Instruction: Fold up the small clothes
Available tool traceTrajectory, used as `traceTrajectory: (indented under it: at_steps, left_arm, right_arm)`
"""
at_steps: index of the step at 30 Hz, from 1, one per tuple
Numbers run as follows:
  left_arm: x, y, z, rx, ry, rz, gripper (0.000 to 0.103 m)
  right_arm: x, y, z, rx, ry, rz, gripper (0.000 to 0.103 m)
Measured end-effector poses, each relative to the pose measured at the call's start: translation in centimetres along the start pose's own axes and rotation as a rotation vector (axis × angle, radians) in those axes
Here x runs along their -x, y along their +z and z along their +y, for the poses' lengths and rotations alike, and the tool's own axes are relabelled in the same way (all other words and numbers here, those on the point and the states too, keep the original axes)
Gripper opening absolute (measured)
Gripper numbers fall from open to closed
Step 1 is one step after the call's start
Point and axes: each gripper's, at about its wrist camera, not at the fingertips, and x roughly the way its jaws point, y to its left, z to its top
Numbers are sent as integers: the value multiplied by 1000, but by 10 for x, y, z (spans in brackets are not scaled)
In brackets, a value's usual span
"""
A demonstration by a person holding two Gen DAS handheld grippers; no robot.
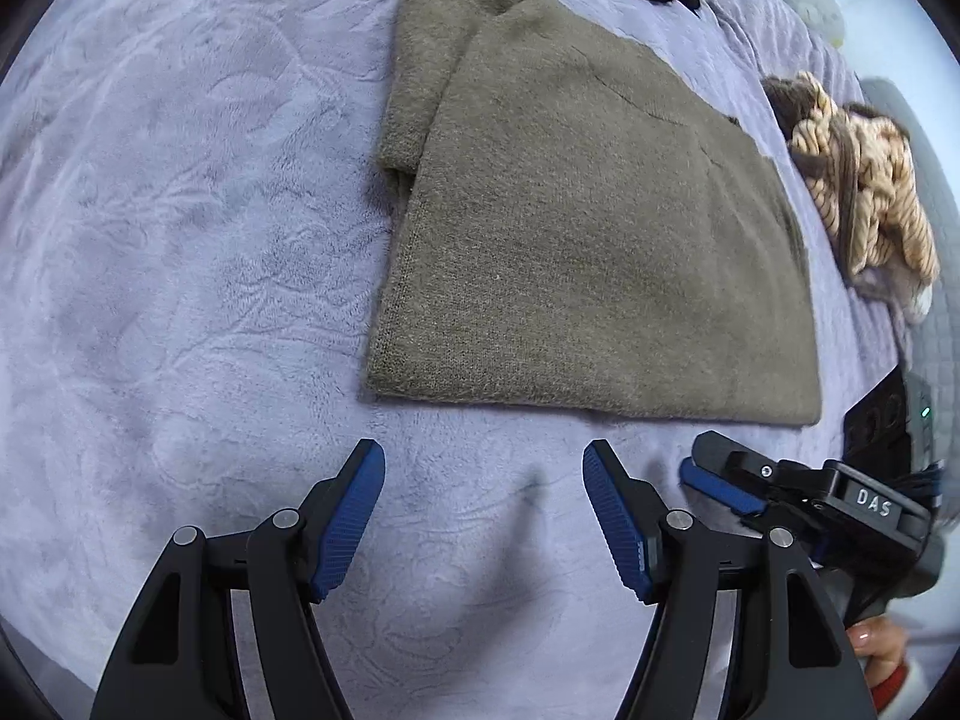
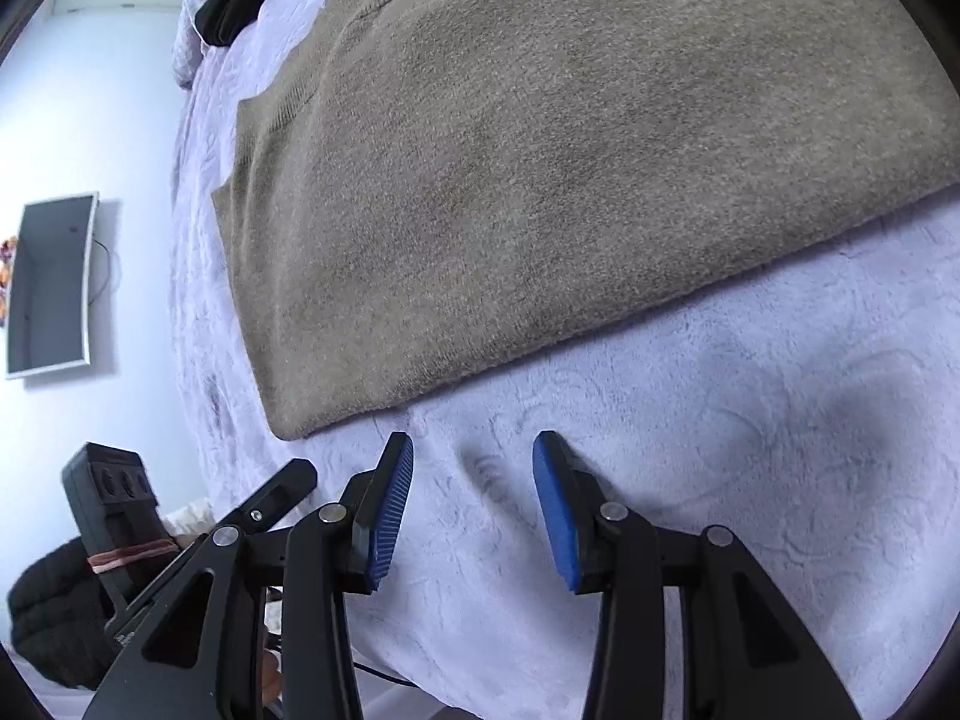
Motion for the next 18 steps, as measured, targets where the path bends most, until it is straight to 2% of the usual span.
traceTrajectory:
  at_steps: [5,10,15,18]
  left_arm:
    - [-1,3,8,67,-48,-8,70]
    - [-5,2,3,87,-100,-4,70]
    - [-12,0,-4,137,-185,2,70]
    - [-19,0,-8,174,-234,9,70]
  right_arm:
    - [-9,9,-5,-58,98,-8,49]
    - [-15,11,-6,-73,143,-3,49]
    - [-10,18,-22,-155,239,-85,49]
    - [-14,23,-30,-219,288,-82,49]
